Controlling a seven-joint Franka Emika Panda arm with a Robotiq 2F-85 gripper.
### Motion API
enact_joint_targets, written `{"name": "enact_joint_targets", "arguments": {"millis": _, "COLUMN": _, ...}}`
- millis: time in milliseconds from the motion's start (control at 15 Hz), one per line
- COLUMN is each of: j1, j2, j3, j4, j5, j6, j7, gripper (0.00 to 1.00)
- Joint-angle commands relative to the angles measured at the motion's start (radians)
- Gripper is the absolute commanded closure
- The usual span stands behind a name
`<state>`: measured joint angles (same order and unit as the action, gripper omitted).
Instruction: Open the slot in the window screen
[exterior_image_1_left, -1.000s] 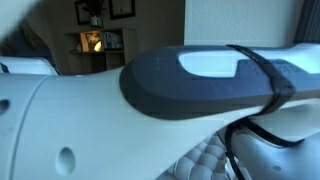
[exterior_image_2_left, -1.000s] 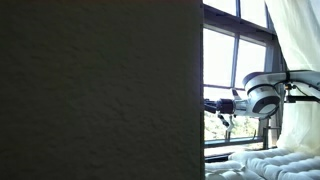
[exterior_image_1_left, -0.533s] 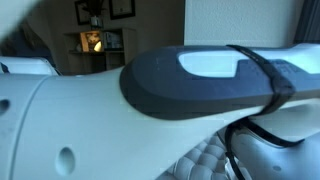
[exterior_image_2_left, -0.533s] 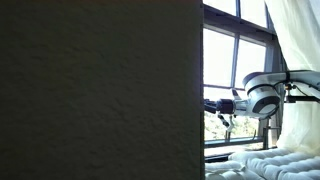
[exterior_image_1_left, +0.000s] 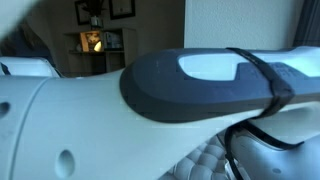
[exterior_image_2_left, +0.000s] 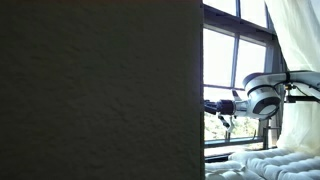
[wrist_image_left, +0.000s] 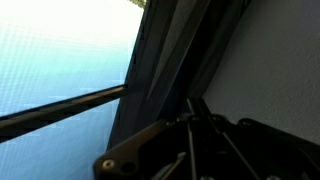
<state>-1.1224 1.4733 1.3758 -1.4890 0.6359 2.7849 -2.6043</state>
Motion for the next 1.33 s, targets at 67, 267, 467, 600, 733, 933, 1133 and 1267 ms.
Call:
{"name": "enact_joint_targets", "arguments": {"millis": 67, "j1": 0.0, "j2": 0.0, "j3": 0.0, "j4": 0.0, "j5": 0.0, "j6": 0.0, "j7": 0.0, "gripper": 0.99}}
{"name": "enact_joint_targets", "arguments": {"millis": 267, "j1": 0.0, "j2": 0.0, "j3": 0.0, "j4": 0.0, "j5": 0.0, "j6": 0.0, "j7": 0.0, "gripper": 0.99}}
{"name": "enact_joint_targets", "arguments": {"millis": 467, "j1": 0.0, "j2": 0.0, "j3": 0.0, "j4": 0.0, "j5": 0.0, "j6": 0.0, "j7": 0.0, "gripper": 0.99}}
{"name": "enact_joint_targets", "arguments": {"millis": 600, "j1": 0.0, "j2": 0.0, "j3": 0.0, "j4": 0.0, "j5": 0.0, "j6": 0.0, "j7": 0.0, "gripper": 0.99}}
{"name": "enact_joint_targets", "arguments": {"millis": 733, "j1": 0.0, "j2": 0.0, "j3": 0.0, "j4": 0.0, "j5": 0.0, "j6": 0.0, "j7": 0.0, "gripper": 0.99}}
{"name": "enact_joint_targets", "arguments": {"millis": 933, "j1": 0.002, "j2": 0.0, "j3": 0.008, "j4": 0.01, "j5": 0.004, "j6": 0.003, "j7": 0.0, "gripper": 1.0}}
{"name": "enact_joint_targets", "arguments": {"millis": 1133, "j1": 0.011, "j2": 0.0, "j3": 0.035, "j4": 0.052, "j5": -0.027, "j6": 0.022, "j7": 0.0, "gripper": 1.0}}
{"name": "enact_joint_targets", "arguments": {"millis": 1267, "j1": 0.014, "j2": 0.0, "j3": 0.051, "j4": 0.077, "j5": -0.062, "j6": 0.025, "j7": 0.009, "gripper": 1.0}}
